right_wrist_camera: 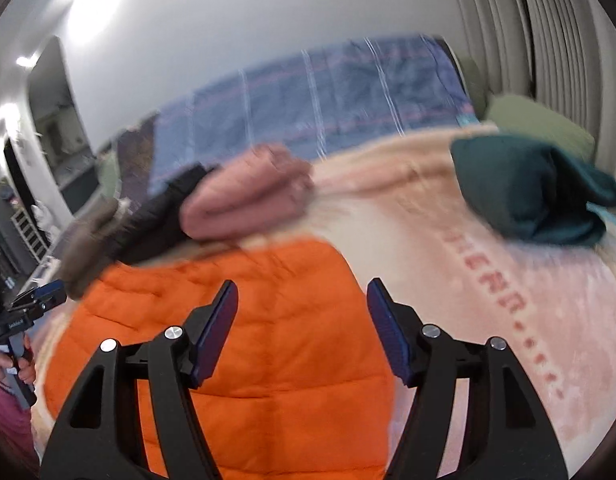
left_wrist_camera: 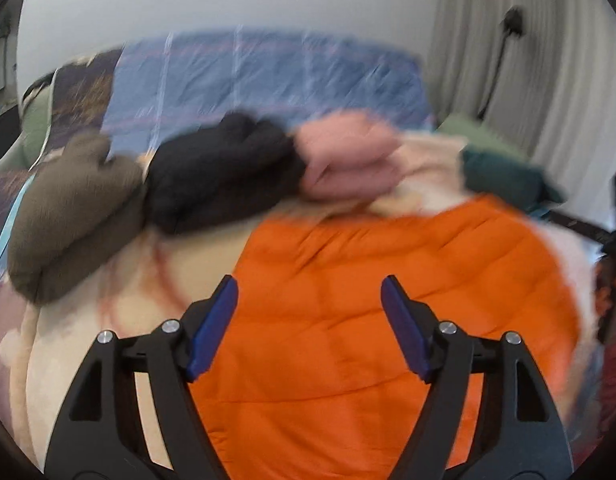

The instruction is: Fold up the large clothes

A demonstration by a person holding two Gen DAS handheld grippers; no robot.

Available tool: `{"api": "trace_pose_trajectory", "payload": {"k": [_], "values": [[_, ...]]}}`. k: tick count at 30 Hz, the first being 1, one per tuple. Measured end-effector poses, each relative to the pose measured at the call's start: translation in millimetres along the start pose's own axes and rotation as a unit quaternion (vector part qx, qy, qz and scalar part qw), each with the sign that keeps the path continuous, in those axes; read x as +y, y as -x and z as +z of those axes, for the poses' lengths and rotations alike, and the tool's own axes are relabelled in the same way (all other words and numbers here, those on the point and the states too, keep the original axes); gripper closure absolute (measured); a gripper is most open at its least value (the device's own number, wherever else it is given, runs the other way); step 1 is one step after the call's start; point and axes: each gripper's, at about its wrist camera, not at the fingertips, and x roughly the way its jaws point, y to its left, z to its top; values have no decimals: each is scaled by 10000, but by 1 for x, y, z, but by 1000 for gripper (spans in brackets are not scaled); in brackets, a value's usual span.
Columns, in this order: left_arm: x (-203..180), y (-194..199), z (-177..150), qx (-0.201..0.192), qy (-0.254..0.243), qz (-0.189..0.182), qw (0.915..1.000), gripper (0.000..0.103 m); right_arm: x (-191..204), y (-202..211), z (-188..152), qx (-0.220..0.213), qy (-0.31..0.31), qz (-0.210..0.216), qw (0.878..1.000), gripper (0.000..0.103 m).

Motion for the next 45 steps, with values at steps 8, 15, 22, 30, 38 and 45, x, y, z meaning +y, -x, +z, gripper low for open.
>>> {"api": "trace_pose_trajectory", "payload": {"k": [8,15,22,30,38,45], "values": [[30,-46,-44,654,437,507,9956,25,-18,-53,-34,748,-88,-566,9956,34],[9,-1,-17,63,262,562,9981,39,21,8,-7,-95,61,-365,9993,49],[-53,-7,17,-185,111,-398,9990,53,88,-1,-11,-244,915,340,9949,56],[-46,-74,-23,420,500,-645,9958,44,74,-59,-52,375,745,230,9963,55],[-50,-79,-30,416,475,-602,9962,44,72,-69,-55,488,777,205,9956,55],[-48,-82,-34,427,494,-616,9960,44,74,-72,-56,538,834,162,9949,54]]}}
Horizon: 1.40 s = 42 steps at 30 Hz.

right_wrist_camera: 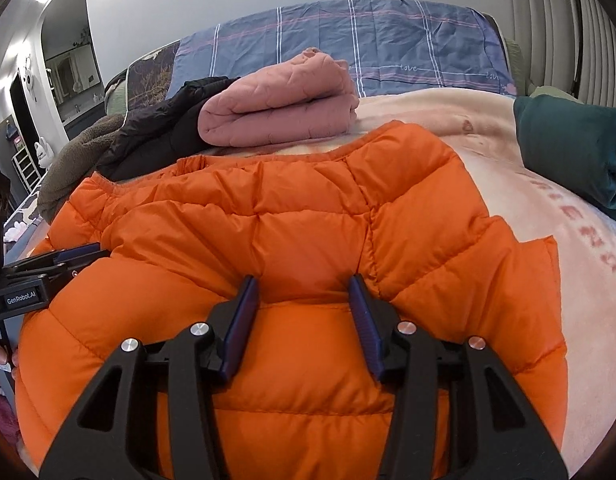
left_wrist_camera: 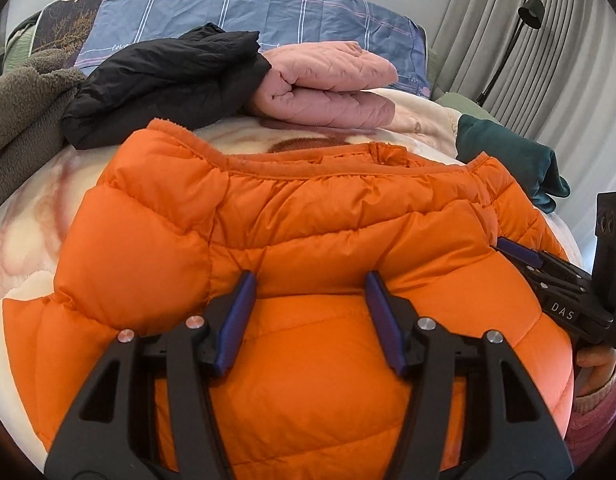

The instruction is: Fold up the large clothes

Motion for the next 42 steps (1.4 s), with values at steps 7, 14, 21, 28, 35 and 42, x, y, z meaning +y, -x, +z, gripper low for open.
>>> {"api": "trace_pose_trajectory", "payload": {"k": [7,14,21,28,35,42], "values": [[-13,21,14,15,-114,27,9999,63,1,20,16,80,-251,45,9996,54],[-37,37,66,-394,-351,221,9984,65,-6,24,82,-101,-532,57,9985,53],[16,-33,42,261,67,1067,9939,46,-62,-45,46,407,-1178,-544,9907,43],[7,-40,38,271,-184,1341,9904,45,-51,-51,44,459,-869,-792,9920,42],[14,-40,36,264,-21,1145,9931,45,-50,-54,45,479,-789,-843,9921,41],[21,-35,34,168,172,868,9959,46,-28,-10,65,225,-1125,-804,9901,41]]}}
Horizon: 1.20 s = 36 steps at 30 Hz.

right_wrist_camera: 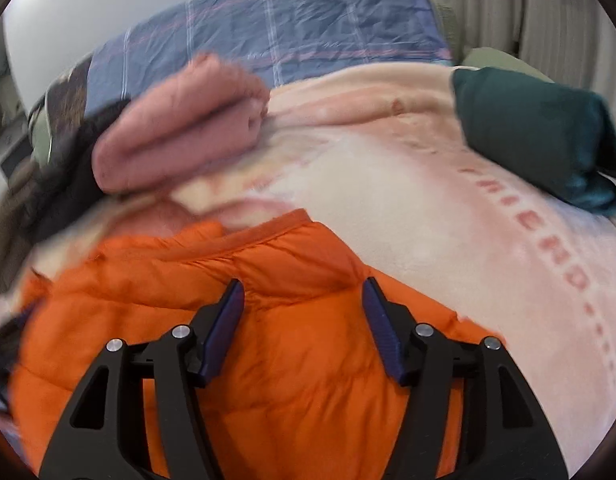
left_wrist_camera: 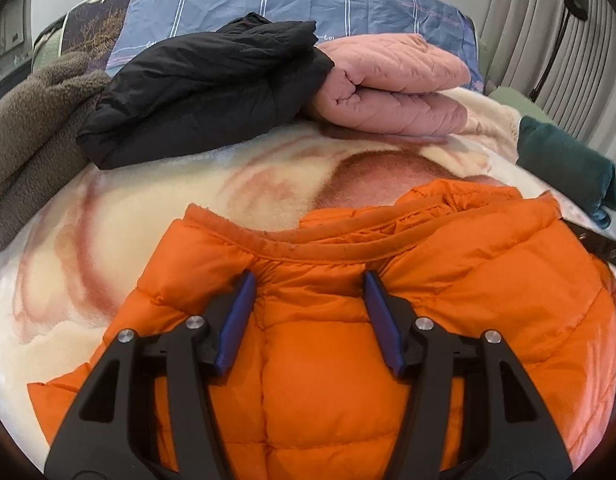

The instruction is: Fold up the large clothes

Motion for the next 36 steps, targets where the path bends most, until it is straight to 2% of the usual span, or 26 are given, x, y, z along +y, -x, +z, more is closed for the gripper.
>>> {"api": "trace_pose_trajectory", "payload": {"k": [3,6,9,11,12,13,15,18,26,28,30,32,34,36], "values": [[4,2,-1,-22,124,-132,9998,46,44,28,4,-272,345,596,9973,41],[6,4,-2,-39,189,-200,9996,46,84,33,3,-280,707,907,9930,42],[9,5,-2,-52,283,-303,9991,46,111,2,-7,120,916,615,9938,42],[13,6,-2,-71,399,-423,9983,45,108,-38,-21,570,897,390,9936,40],[17,8,-2,-94,527,-530,9972,45,101,-55,-29,629,793,487,9937,40],[26,10,-1,-129,791,-795,9936,46,98,-59,-30,615,758,534,9938,40],[35,10,-1,-132,1028,-1086,9887,46,101,-65,-32,632,833,493,9933,39],[43,9,-2,-120,1239,-1291,9838,46,105,-68,-38,567,959,381,9930,38],[36,8,-4,-135,1049,-1105,9882,46,100,-54,-39,403,953,330,9941,38],[34,8,-5,-144,989,-1045,9895,46,97,-32,-42,294,757,132,9966,38],[34,7,-4,-141,962,-1019,9900,46,95,3,-51,170,612,385,9972,38],[33,5,-4,-130,954,-1009,9902,45,100,20,-63,117,873,389,9954,38],[33,5,-3,-123,942,-1001,9904,45,104,18,-81,83,1240,179,9921,37],[33,5,-3,-119,947,-1032,9901,45,96,-3,-96,80,1240,190,9921,34]]}}
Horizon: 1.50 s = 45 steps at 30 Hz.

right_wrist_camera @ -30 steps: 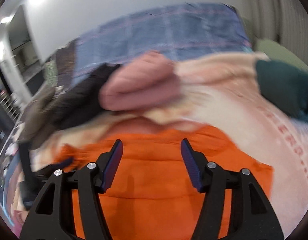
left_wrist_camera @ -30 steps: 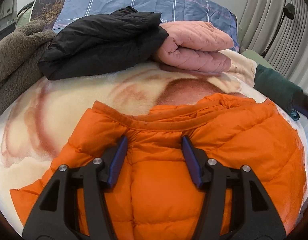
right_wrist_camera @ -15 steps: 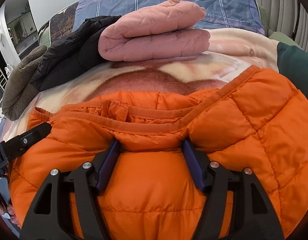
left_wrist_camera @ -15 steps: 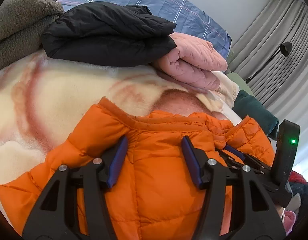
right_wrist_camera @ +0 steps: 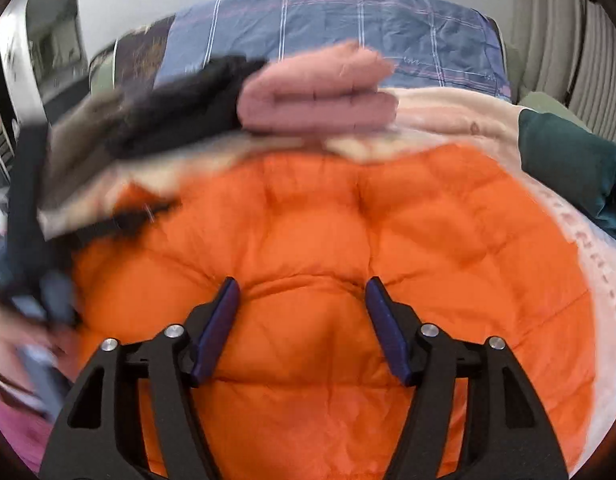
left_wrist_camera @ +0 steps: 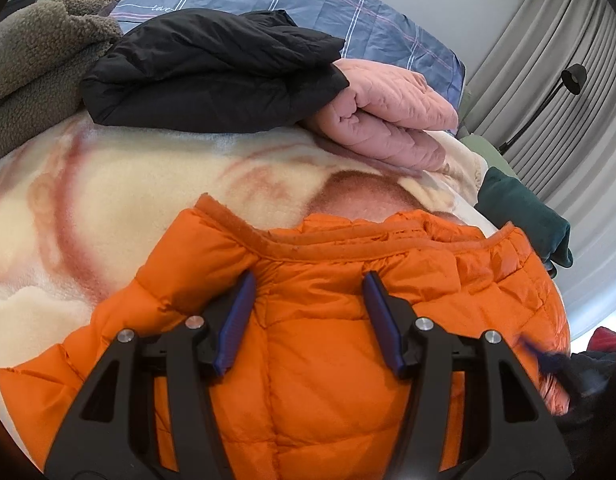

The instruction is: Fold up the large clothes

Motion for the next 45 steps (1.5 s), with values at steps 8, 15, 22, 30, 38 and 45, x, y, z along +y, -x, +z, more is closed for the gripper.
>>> {"api": "trace_pose_trajectory", "payload": {"k": [8,15,22,30,38,45], "values": [[0,2,-2,-27,15,-17,10000,45,0,19,0,-87,-104,-98,9999,34],[-1,2,-2,-21,-16,-15,10000,44,20,67,-63,-83,359,-170,9992,32],[-4,2,-4,-16,-94,-8,10000,41,7,58,-64,71,193,101,9997,28],[-4,3,-5,-33,-93,-2,10000,41,12,87,-95,-59,378,2,9993,26],[-4,30,-6,-242,77,-433,9987,26,0,111,-87,-294,394,86,9988,25],[-12,102,-14,-908,-682,156,9934,23,1,132,-97,-798,955,-234,9920,25]]}}
